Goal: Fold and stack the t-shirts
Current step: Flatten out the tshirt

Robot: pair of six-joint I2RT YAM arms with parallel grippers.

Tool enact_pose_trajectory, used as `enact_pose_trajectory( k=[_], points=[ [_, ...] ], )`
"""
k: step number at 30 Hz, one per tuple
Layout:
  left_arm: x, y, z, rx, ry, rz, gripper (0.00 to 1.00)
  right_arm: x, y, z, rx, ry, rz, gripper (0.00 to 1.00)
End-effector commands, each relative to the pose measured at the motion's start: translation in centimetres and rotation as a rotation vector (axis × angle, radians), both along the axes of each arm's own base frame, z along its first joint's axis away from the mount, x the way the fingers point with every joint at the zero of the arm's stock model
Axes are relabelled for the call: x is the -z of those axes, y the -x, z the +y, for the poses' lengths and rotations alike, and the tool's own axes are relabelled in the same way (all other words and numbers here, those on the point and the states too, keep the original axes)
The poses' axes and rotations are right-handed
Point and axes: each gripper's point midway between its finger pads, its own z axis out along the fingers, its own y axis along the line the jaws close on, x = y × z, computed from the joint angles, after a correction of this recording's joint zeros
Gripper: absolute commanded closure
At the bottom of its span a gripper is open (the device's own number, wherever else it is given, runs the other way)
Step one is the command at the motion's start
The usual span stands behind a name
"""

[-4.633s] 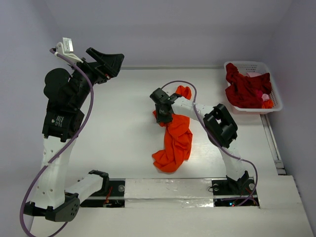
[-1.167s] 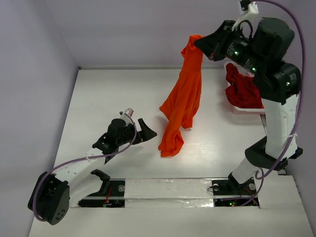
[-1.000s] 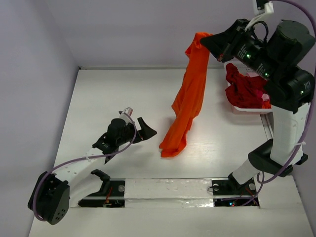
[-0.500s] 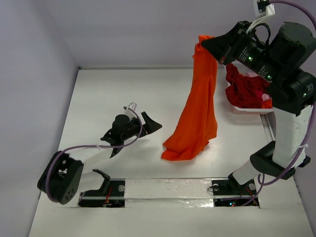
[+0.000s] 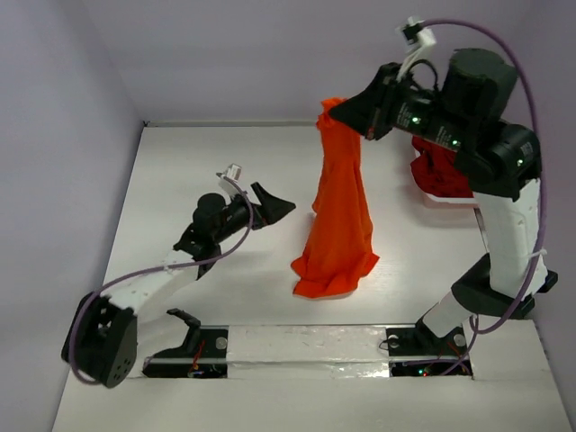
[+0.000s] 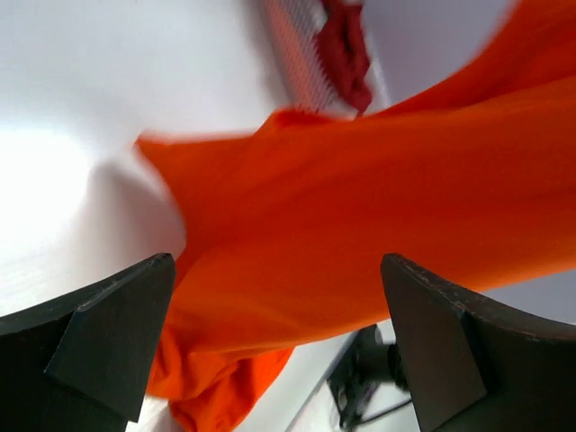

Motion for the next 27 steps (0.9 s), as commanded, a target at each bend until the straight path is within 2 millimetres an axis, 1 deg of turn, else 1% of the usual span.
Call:
enact_pose_trajectory(
  k=[1, 2, 3, 4, 5, 6, 8, 9, 10, 11, 12, 13, 14, 15, 16, 17, 18, 19, 20, 21, 22, 23, 24, 25, 26, 27],
  points=[
    [-7.5, -0.5, 2.0, -0.088, 0.003, -0.197, 0.02, 0.0, 3.1, 2.4, -0.114, 0.03, -0.039, 1.0],
    [-9.4, -0.1, 2.9, -0.117, 0.018, -0.243, 0.01, 0.2, 3.7, 2.9, -0.13, 0.036, -0.039, 1.0],
    [-10.4, -0.1, 3.4, -0.143, 0.022, -0.262, 0.01, 0.3, 5.0, 3.8, -0.167, 0.045, -0.044, 1.0],
    [-11.3, 0.5, 3.8, -0.152, 0.029, -0.273, 0.01, 0.7, 5.8, 4.2, -0.182, 0.06, -0.035, 1.0],
    [-12.0, 0.7, 4.1, -0.162, 0.038, -0.283, 0.01, 0.7, 6.6, 4.4, -0.193, 0.065, -0.042, 1.0],
    [-12.5, 0.9, 4.2, -0.163, 0.051, -0.288, 0.01, 0.6, 8.0, 5.0, -0.197, 0.075, -0.057, 1.0],
    [-13.3, 1.6, 4.7, -0.175, 0.065, -0.301, 0.01, 0.8, 9.8, 5.1, -0.203, 0.091, -0.062, 1.0],
    [-13.3, 1.7, 4.9, -0.186, 0.069, -0.299, 0.01, 0.2, 10.2, 4.3, -0.161, 0.084, -0.072, 1.0],
    [-13.3, 1.8, 5.2, -0.197, 0.071, -0.3, 0.01, 0.2, 12.4, 4.7, -0.208, 0.085, -0.072, 1.0],
    [-13.2, 2.1, 5.7, -0.219, 0.07, -0.3, 0.01, 0.1, 13.3, 4.5, -0.211, 0.08, -0.074, 1.0],
    [-13.1, 2.4, 6.0, -0.225, 0.07, -0.301, 0.01, -0.2, 13.8, 3.6, -0.177, 0.07, -0.071, 1.0],
    [-13.5, 2.9, 6.3, -0.231, 0.084, -0.313, 0.01, -0.2, 16.2, 3.8, -0.233, 0.063, -0.068, 1.0],
    [-12.7, 3.1, 6.5, -0.236, 0.08, -0.3, 0.01, -0.1, 16.6, 3.3, -0.212, 0.06, -0.055, 1.0],
    [-12.5, 3.2, 6.6, -0.241, 0.08, -0.293, 0.01, -0.3, 17.3, 3.0, -0.217, 0.049, -0.051, 1.0],
    [-12.2, 3.5, 6.8, -0.243, 0.08, -0.285, 0.01, 0.5, 17.6, 3.1, -0.21, 0.07, -0.04, 1.0],
    [-12.1, 3.9, 7.0, -0.243, 0.092, -0.278, 0.01, 0.7, 18.2, 3.1, -0.211, 0.073, -0.031, 1.0],
    [-11.6, 4.1, 7.1, -0.249, 0.09, -0.265, 0.01, 1.0, 17.6, 2.7, -0.173, 0.077, -0.023, 1.0],
    [-11.4, 4.3, 7.3, -0.254, 0.091, -0.256, 0.01, 0.7, 17.5, 2.1, -0.16, 0.06, -0.022, 1.0],
    [-11.3, 4.7, 7.6, -0.256, 0.097, -0.253, 0.01, 0.9, 17.2, 2.0, -0.144, 0.065, -0.022, 1.0],
    [-11.2, 4.9, 7.7, -0.261, 0.094, -0.25, 0.01, 0.4, 16.9, 1.5, -0.123, 0.046, -0.031, 1.0],
    [-10.8, 5.1, 7.9, -0.265, 0.08, -0.235, 0.01, -0.6, 16.7, 1.2, -0.115, 0.003, -0.042, 1.0],
    [-11.1, 5.4, 8.1, -0.266, 0.081, -0.242, 0.01, -1.4, 16.6, 0.5, -0.105, -0.021, -0.054, 1.0],
    [-11.4, 5.6, 8.2, -0.264, 0.075, -0.25, 0.01, -1.8, 16.4, 0.3, -0.095, -0.024, -0.07, 1.0],
    [-11.2, 5.8, 8.3, -0.263, 0.064, -0.239, 0.01, -1.6, 16.4, 0.4, -0.098, -0.002, -0.073, 1.0],
    [-11.2, 5.9, 8.3, -0.26, 0.059, -0.236, 0.01, -2.0, 16.0, 1.2, -0.084, 0.002, -0.076, 1.0],
    [-11.5, 5.9, 8.3, -0.258, 0.058, -0.237, 0.01, -1.5, 15.7, 1.8, -0.071, 0.032, -0.08, 1.0]
  ],
)
